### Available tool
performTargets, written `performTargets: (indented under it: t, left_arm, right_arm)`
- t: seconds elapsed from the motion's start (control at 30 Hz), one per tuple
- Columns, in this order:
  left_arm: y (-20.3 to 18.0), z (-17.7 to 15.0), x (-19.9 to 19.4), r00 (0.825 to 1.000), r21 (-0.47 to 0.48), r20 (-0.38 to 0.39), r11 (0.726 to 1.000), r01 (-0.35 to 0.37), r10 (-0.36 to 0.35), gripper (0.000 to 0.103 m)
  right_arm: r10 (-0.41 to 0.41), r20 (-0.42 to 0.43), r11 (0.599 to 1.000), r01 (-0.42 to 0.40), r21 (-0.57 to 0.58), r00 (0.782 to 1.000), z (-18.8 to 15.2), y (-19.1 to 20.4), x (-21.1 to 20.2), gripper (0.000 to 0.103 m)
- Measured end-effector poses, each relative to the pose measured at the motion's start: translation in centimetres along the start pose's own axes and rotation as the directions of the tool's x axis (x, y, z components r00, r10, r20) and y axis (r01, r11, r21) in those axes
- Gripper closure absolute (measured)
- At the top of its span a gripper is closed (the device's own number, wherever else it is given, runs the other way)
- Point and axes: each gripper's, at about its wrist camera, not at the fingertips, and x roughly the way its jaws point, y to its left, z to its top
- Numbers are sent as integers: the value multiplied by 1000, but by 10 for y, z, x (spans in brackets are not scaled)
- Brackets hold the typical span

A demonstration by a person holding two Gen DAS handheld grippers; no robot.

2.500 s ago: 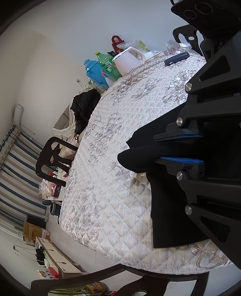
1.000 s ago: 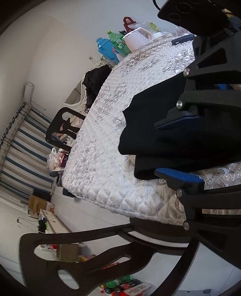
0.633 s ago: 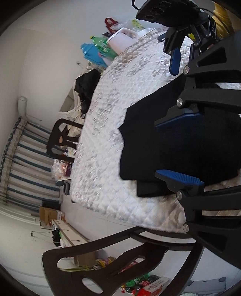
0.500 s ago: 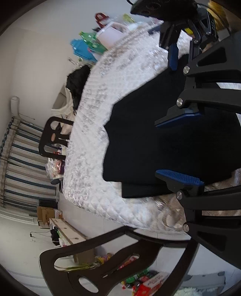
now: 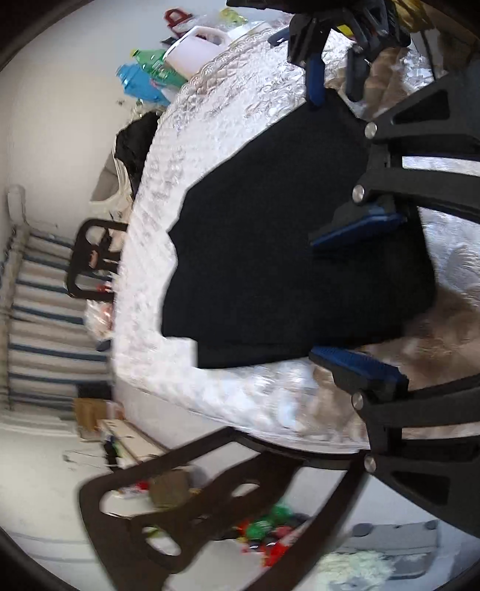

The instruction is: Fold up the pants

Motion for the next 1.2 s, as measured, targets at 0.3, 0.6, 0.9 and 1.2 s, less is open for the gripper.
performTargets:
  t: [0.3, 0.6, 0.9, 1.2]
  left_arm:
    - [8, -11, -20, 1000, -66, 18, 998, 5, -4, 40]
    - [25, 12, -8, 993, -179, 4, 977, 113, -114, 32]
    - [36, 23, 28, 974, -256, -101, 951, 174, -205, 32]
    - [41, 28, 32, 959, -274, -98, 933, 232, -267, 31]
  right_arm:
    - [-26, 36, 997, 23, 77, 999, -1, -27, -18, 57]
    - [12, 68, 973, -27, 228, 998, -4, -60, -22, 35]
    - [47, 55, 955, -61, 289, 997, -4, -73, -14, 34]
    - [122, 24, 926, -122, 358, 992, -2, -90, 6, 34]
